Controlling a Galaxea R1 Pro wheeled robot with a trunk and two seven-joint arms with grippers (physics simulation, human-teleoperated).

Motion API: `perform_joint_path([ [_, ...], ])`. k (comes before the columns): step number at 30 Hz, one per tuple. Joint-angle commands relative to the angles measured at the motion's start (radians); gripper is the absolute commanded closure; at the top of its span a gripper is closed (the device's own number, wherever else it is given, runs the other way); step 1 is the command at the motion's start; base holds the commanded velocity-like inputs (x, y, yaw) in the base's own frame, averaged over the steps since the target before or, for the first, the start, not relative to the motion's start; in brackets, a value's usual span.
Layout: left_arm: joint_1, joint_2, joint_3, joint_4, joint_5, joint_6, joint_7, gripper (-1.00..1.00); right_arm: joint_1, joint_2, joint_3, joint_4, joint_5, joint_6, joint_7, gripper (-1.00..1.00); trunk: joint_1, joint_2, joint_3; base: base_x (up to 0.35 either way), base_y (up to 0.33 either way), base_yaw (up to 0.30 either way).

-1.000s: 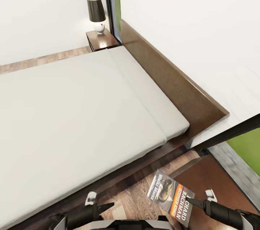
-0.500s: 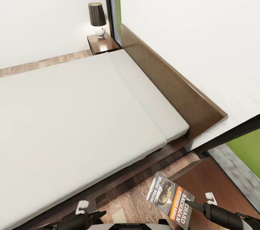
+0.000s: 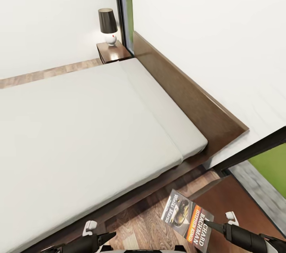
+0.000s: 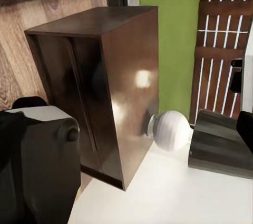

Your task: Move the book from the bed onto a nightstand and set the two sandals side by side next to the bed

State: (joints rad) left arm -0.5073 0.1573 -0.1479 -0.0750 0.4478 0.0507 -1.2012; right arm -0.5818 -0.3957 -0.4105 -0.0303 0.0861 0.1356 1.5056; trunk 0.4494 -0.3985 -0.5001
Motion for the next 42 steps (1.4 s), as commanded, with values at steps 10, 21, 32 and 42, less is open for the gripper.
perform_joint_path([
  [10, 0.0, -0.001, -0.009, 0.0, 0.009, 0.005, -0.003, -1.0, 0.0, 0.0, -0.008, 0.0, 0.009, 0.01, 0.003, 1.0, 0.001, -0.002, 0.015, 0.0, 0.0, 0.0],
  [21, 0.0, -0.004, -0.009, 0.0, 0.009, 0.005, -0.003, -1.0, 0.0, 0.0, -0.008, 0.0, 0.009, 0.01, 0.002, 1.0, 0.001, -0.002, 0.033, 0.0, 0.0, 0.0],
  [32, 0.0, -0.004, -0.01, 0.0, 0.009, 0.005, -0.003, -1.0, 0.0, 0.0, -0.008, 0.0, 0.009, 0.01, 0.002, 1.0, 0.001, -0.002, 0.05, 0.0, 0.0, 0.0],
  [42, 0.0, -0.004, -0.01, 0.0, 0.009, 0.006, -0.003, -1.0, 0.0, 0.0, -0.008, 0.0, 0.009, 0.01, 0.002, 1.0, 0.001, -0.002, 0.066, 0.0, 0.0, 0.0],
])
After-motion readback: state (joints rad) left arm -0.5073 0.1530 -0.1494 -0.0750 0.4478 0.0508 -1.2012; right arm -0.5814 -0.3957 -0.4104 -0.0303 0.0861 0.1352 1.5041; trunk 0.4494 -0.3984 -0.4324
